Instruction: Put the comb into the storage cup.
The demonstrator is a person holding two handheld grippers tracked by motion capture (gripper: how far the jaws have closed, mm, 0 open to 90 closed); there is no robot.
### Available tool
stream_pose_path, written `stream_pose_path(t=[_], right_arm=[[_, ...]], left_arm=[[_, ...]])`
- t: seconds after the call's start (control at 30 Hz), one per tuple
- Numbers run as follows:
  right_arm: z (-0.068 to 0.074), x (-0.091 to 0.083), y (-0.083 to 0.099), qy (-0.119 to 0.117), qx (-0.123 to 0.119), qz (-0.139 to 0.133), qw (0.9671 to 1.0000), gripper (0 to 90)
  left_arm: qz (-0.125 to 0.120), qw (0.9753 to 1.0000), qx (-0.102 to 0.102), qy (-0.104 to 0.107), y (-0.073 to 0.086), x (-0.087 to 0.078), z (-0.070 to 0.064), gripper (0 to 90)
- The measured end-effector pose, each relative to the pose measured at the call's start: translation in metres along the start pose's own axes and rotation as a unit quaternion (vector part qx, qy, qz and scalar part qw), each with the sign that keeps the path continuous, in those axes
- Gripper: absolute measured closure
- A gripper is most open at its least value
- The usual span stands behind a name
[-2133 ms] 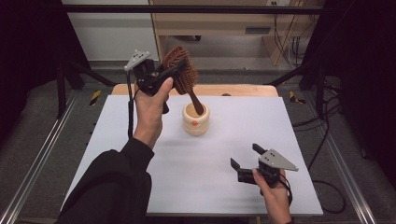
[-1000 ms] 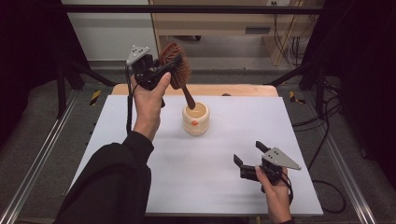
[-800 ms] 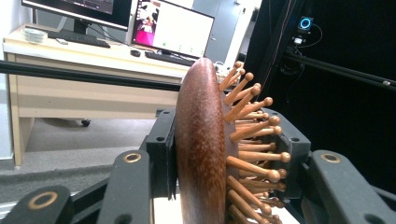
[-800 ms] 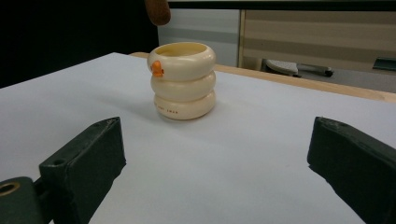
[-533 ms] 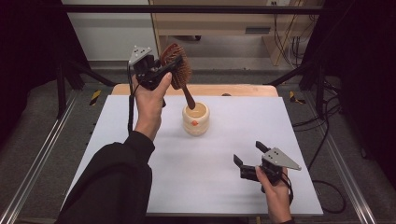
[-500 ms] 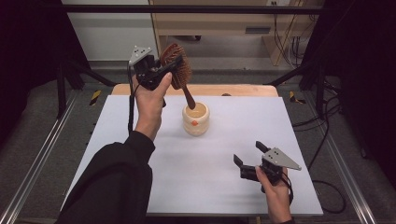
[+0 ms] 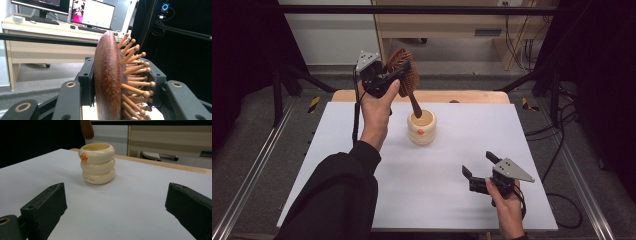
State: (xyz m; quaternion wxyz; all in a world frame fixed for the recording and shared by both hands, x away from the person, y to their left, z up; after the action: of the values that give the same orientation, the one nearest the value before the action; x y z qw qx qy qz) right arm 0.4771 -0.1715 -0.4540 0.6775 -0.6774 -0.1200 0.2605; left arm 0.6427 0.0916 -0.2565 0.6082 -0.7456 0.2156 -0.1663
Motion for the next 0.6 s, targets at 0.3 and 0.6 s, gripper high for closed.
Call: stream_pose_path(t=[0.3,0.6], right_arm=[[-0.0001,0.0004,0.0005,-0.001,0.001,0.001,1.0000,3.7],[-0.0003,0.0006,0.0008,-0.001,0.003,0.001,1.0000,3.6]], left_arm=[[0.000,1.0000,0.001,-0.003,0.0010,0.0011,0.0026,51.6],[0.003,1.0000,0.004,-0.003,0.0048,0.0040,0.0018,51.6]])
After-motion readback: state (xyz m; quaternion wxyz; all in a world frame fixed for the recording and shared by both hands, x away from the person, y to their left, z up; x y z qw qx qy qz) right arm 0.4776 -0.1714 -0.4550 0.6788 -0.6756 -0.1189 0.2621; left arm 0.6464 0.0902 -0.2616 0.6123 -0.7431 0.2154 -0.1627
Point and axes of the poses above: each handheld gripper's, and its own axes: x roughly forward along the jaws, y roughly out of its underside, z roughly to its left, the point moved 7 cm from there along x, roughly forward along the jaws, and after that the axes turned 2 degrees about -z, right-handed, at the moved point
